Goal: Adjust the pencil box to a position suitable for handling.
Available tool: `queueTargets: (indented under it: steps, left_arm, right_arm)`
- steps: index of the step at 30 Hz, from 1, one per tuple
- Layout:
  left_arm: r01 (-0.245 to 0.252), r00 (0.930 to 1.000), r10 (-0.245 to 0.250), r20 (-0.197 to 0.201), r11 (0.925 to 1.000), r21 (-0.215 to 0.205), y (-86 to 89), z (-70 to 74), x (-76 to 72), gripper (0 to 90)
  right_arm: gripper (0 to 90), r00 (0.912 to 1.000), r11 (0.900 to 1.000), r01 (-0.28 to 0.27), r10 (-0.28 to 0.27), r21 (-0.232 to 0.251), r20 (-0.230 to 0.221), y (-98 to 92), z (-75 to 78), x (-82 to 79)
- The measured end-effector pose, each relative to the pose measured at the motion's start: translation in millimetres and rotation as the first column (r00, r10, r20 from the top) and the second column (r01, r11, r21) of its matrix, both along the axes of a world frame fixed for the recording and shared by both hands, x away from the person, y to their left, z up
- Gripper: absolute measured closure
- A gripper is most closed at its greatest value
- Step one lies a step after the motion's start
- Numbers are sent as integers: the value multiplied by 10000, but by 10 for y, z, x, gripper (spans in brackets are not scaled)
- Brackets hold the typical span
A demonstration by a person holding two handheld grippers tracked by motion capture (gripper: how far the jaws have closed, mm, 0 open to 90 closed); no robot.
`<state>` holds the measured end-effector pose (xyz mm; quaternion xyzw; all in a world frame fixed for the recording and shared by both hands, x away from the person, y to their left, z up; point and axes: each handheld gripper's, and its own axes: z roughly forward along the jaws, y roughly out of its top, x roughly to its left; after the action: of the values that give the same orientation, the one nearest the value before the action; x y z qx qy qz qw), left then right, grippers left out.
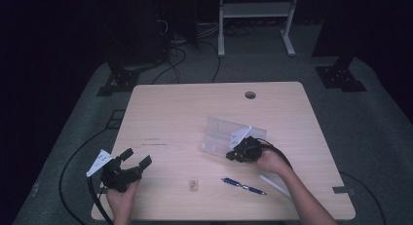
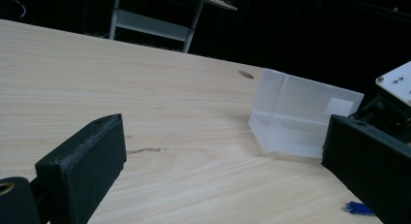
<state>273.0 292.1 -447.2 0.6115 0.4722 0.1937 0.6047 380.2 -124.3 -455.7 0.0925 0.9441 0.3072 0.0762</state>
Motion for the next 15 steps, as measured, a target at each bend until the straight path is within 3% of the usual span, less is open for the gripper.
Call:
queueTargets:
  steps: [15]
  left_arm:
    - [-12,10000,12,28,10000,-51,8,2,-2,12]
  right_arm:
    - [862,9986,9991,-420,418,-36,-338,123,-133,-49]
